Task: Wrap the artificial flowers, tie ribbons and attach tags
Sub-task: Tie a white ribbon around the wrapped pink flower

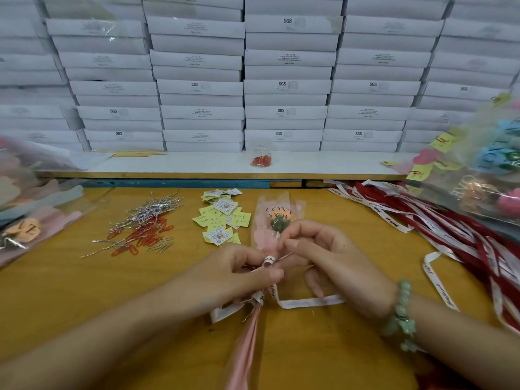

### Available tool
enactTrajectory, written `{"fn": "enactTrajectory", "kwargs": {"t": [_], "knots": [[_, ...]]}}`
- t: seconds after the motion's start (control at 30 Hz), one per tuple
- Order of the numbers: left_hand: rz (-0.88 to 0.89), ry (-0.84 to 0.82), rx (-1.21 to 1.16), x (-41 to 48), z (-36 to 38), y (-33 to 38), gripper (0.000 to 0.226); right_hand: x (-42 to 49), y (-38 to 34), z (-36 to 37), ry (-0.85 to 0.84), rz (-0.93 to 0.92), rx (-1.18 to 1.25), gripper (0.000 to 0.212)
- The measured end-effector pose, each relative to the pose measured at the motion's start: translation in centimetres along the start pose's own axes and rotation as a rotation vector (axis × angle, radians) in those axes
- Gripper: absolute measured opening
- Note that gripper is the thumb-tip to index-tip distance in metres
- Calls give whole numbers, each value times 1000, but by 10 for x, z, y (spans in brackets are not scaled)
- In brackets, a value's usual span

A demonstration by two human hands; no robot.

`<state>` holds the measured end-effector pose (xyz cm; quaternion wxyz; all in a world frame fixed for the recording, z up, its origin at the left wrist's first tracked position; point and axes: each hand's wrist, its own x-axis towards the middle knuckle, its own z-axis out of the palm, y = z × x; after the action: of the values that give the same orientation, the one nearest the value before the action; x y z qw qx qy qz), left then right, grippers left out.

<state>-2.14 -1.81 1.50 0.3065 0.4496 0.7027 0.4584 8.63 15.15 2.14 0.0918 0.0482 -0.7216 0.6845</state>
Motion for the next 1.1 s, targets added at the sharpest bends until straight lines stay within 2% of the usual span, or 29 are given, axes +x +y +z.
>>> {"fn": "enactTrajectory", "kwargs": {"t": [0.1, 0.23, 0.37, 0.43, 0.53, 0.63, 0.73, 0.9, 1.03, 1.1], "knots": [[35, 48, -4, 0, 1, 1, 30, 1, 1, 1, 23, -28, -17, 13], [45, 103, 0, 2, 3, -2, 49, 0, 3, 0, 53, -103, -84, 12], [30, 114, -105, 1, 9, -4, 50, 2, 7, 0, 110, -191, -189, 8], [21, 94, -180, 0, 12, -4, 48, 3, 12, -1, 125, -184, -255, 11], [26, 95, -239, -1, 15, -1, 29, 3, 18, -1, 85, -130, -252, 8], [20, 107, -280, -2, 15, 1, 32, 3, 18, -2, 78, -113, -233, 7], [14, 111, -290, -1, 15, -1, 48, 2, 17, -2, 63, -106, -258, 10], [28, 94, -270, 0, 16, -1, 32, 3, 18, 1, 72, -146, -386, 13], [13, 90, -289, 0, 16, -3, 35, 1, 14, 2, 108, -186, -342, 3], [7, 93, -268, -2, 16, 0, 31, -1, 12, 1, 130, -218, -320, 8]]}}
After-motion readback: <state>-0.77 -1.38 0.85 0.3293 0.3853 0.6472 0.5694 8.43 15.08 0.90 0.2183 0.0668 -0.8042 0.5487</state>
